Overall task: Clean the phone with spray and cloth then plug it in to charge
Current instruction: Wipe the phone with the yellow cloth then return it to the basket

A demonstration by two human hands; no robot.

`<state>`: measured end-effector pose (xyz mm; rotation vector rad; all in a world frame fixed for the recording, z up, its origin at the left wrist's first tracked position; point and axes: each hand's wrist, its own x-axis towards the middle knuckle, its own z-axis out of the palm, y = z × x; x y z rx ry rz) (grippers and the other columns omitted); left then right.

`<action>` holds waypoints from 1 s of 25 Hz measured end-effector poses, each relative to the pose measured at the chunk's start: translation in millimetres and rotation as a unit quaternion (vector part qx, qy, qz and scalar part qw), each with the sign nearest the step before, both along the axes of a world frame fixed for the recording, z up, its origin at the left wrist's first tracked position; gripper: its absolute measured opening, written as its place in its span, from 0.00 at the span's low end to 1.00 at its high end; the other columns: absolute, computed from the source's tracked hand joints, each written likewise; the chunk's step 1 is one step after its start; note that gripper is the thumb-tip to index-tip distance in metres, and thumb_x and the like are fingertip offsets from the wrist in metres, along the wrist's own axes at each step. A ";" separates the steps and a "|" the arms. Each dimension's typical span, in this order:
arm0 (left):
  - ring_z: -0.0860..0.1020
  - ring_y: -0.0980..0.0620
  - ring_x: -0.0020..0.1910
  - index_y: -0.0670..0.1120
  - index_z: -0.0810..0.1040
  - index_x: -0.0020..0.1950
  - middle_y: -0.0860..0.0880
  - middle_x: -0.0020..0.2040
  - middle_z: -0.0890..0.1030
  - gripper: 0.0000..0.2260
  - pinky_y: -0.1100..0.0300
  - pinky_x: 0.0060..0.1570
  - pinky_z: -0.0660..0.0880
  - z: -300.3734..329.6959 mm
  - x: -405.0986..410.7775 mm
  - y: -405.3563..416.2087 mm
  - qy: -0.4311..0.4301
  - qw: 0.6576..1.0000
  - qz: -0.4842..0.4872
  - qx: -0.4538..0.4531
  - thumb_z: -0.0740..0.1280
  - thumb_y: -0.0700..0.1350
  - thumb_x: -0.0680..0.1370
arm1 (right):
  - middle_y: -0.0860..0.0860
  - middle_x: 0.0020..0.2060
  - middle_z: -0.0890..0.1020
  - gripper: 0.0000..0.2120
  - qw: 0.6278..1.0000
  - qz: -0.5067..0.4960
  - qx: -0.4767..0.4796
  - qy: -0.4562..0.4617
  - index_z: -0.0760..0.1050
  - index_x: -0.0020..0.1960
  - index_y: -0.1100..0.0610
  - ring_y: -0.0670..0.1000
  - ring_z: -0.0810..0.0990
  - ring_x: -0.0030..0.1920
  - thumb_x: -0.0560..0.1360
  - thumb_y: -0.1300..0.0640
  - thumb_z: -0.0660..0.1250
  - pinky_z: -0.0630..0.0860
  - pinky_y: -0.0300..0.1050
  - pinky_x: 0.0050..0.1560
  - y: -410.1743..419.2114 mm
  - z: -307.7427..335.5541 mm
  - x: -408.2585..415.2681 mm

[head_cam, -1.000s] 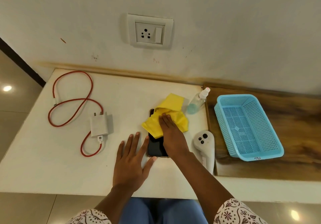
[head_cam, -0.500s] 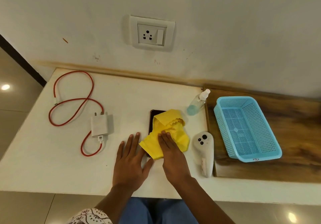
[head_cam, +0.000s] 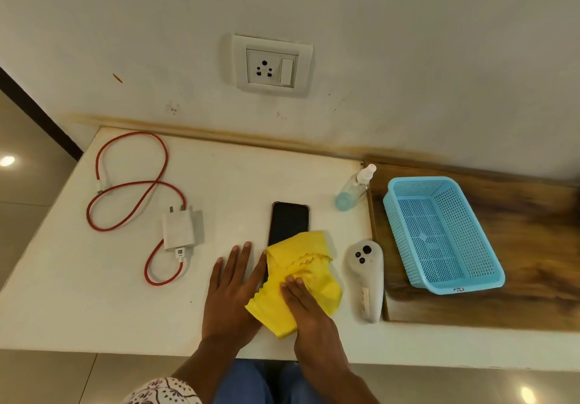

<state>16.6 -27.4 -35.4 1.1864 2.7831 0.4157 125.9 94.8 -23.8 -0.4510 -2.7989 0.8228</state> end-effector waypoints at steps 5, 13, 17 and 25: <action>0.56 0.42 0.73 0.50 0.56 0.75 0.43 0.75 0.59 0.29 0.43 0.67 0.56 6.6 0.8 1.2 -0.031 0.999 0.022 0.030 0.38 0.61 0.79 | 0.57 0.64 0.71 0.20 0.924 -0.090 -0.329 -0.170 0.66 0.66 0.57 0.57 0.72 0.61 0.76 0.59 0.64 0.68 0.49 0.63 -23.1 36.2 31.6; 0.54 0.44 0.75 0.52 0.59 0.75 0.44 0.75 0.59 0.29 0.44 0.69 0.53 5.4 2.0 2.3 -0.015 0.999 0.030 0.010 0.47 0.64 0.78 | 0.45 0.36 0.86 0.15 0.833 -0.247 -0.484 -0.101 0.81 0.49 0.55 0.41 0.83 0.39 0.65 0.49 0.74 0.75 0.29 0.33 40.7 160.1 55.3; 0.55 0.44 0.74 0.51 0.61 0.75 0.44 0.75 0.60 0.29 0.44 0.69 0.55 4.2 2.4 3.0 -0.011 1.000 0.027 0.002 0.49 0.64 0.78 | 0.46 0.25 0.83 0.01 0.830 -0.331 -0.445 -0.054 0.80 0.40 0.55 0.47 0.82 0.30 0.69 0.59 0.71 0.76 0.37 0.29 68.1 191.9 50.7; 0.56 0.44 0.74 0.51 0.62 0.74 0.45 0.75 0.60 0.28 0.45 0.69 0.56 4.4 2.5 2.3 -0.004 1.000 0.027 0.005 0.49 0.64 0.78 | 0.47 0.42 0.72 0.09 0.926 -0.317 -0.185 0.087 0.71 0.55 0.56 0.49 0.71 0.43 0.75 0.57 0.65 0.66 0.37 0.45 54.3 143.4 -59.6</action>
